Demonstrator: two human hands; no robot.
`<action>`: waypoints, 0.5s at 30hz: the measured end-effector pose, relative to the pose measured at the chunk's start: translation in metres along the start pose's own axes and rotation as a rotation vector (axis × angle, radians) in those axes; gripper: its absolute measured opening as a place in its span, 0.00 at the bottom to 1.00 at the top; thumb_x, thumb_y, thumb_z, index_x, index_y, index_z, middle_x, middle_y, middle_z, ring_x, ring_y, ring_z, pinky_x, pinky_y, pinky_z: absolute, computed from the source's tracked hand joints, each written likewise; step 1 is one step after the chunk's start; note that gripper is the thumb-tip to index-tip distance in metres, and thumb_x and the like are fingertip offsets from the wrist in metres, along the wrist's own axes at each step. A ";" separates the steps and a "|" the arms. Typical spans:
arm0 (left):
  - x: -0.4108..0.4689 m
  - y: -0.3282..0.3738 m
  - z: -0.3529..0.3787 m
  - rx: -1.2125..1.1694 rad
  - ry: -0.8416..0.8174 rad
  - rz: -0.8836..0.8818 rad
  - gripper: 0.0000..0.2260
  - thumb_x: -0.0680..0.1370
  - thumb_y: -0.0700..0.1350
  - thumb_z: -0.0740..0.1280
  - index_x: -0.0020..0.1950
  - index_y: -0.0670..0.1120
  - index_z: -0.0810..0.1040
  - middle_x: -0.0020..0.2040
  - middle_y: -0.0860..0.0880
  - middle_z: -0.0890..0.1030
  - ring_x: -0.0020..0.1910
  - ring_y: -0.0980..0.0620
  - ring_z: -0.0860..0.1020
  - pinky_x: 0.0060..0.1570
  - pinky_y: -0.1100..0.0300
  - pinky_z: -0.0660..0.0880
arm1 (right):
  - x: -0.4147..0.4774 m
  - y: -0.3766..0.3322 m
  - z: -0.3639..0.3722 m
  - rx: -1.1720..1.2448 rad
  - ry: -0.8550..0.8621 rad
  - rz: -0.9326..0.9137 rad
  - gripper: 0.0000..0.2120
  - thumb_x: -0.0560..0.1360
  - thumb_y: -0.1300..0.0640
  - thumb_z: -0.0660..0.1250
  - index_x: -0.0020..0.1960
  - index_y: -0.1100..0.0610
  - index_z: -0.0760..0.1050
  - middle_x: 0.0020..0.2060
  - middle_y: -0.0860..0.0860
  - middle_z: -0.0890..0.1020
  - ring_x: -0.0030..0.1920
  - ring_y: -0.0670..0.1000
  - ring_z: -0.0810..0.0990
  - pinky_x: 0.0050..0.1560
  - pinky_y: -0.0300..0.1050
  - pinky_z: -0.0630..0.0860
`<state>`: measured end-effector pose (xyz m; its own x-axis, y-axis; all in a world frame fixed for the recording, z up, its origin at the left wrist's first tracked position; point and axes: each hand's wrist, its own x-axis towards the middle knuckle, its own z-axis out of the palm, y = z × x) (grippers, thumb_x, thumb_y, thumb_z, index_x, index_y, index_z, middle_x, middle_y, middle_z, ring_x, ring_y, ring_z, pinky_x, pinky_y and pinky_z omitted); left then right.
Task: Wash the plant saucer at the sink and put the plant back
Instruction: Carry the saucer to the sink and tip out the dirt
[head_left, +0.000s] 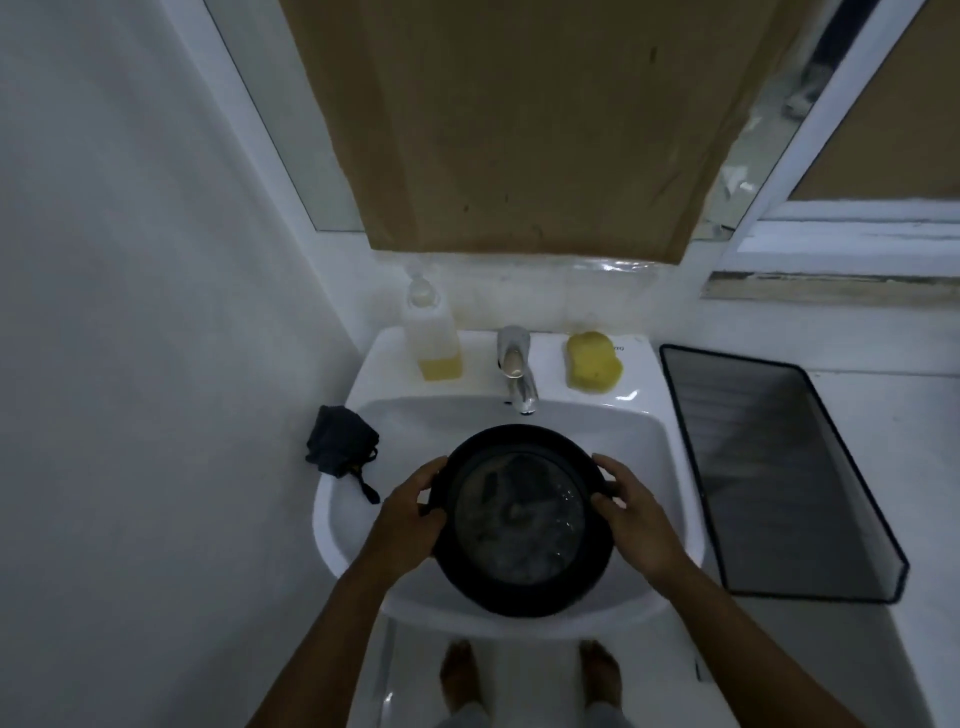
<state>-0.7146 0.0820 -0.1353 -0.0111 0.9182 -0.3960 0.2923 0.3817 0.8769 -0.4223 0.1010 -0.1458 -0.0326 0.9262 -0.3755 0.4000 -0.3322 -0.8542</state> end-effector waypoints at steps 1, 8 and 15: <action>0.005 -0.001 -0.006 -0.008 -0.008 0.002 0.24 0.78 0.40 0.67 0.62 0.70 0.70 0.62 0.63 0.75 0.52 0.54 0.81 0.46 0.58 0.79 | 0.002 -0.002 0.005 0.011 0.009 0.017 0.21 0.81 0.59 0.62 0.70 0.41 0.68 0.60 0.49 0.79 0.61 0.49 0.77 0.60 0.54 0.77; 0.023 -0.011 -0.047 0.028 0.012 0.041 0.22 0.79 0.39 0.67 0.63 0.66 0.72 0.60 0.63 0.75 0.57 0.60 0.77 0.52 0.60 0.77 | 0.010 -0.017 0.049 0.128 -0.006 0.129 0.21 0.79 0.62 0.59 0.62 0.38 0.72 0.55 0.52 0.82 0.54 0.56 0.82 0.55 0.60 0.80; 0.028 -0.013 -0.065 0.017 0.016 0.054 0.23 0.79 0.40 0.68 0.72 0.55 0.71 0.64 0.60 0.75 0.52 0.72 0.77 0.48 0.72 0.76 | 0.018 -0.026 0.060 0.199 -0.005 0.138 0.19 0.79 0.63 0.61 0.63 0.43 0.74 0.53 0.55 0.83 0.48 0.57 0.83 0.50 0.61 0.82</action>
<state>-0.7813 0.1094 -0.1401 -0.0099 0.9391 -0.3435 0.3087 0.3296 0.8922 -0.4886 0.1152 -0.1521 0.0051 0.8688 -0.4952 0.2128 -0.4848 -0.8484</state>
